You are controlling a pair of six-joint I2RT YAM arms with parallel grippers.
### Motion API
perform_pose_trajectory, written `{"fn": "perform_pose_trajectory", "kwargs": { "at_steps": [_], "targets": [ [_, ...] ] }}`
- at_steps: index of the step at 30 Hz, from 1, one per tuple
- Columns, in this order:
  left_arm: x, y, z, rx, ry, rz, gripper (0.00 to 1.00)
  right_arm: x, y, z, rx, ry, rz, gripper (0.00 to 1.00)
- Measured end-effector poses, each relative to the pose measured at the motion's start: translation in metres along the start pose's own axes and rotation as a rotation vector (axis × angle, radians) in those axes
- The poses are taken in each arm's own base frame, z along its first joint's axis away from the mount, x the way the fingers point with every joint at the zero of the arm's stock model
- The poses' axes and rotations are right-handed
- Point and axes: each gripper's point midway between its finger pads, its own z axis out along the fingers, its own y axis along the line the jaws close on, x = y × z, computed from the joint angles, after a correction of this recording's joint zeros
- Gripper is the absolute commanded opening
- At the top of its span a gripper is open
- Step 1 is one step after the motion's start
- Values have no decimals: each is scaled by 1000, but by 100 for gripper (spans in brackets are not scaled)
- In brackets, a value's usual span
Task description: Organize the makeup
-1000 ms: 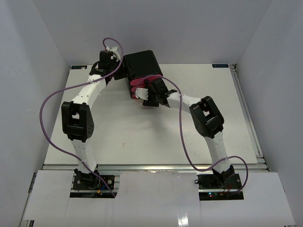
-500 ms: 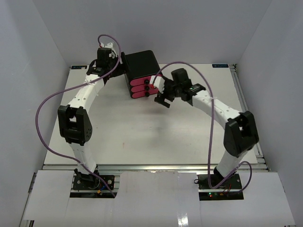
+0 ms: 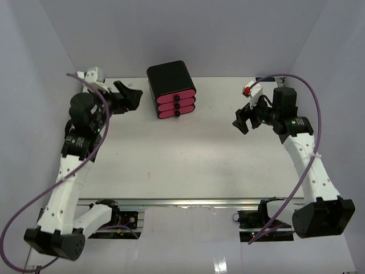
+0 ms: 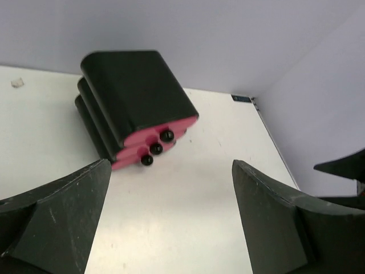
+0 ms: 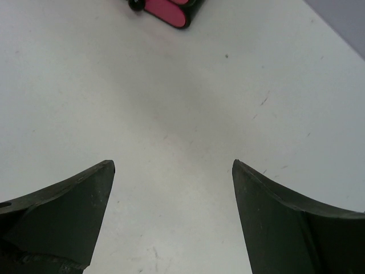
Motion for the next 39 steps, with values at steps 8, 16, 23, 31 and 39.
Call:
{"fn": "perform_pose_trajectory", "kwargs": {
  "at_steps": [8, 16, 23, 31, 39],
  "targets": [
    [64, 6, -96, 37, 21, 7, 98, 50, 18, -38, 133, 57, 138, 90],
    [90, 13, -122, 27, 41, -15, 98, 63, 14, -59, 263, 53, 194, 90],
    [102, 18, -120, 10, 79, -32, 98, 70, 11, -69, 341, 43, 226, 90],
    [107, 18, -120, 15, 94, -35, 98, 80, 7, -72, 386, 52, 266, 90],
    [113, 20, -122, 15, 109, -36, 98, 83, 4, -74, 407, 58, 278, 90]
  ]
}}
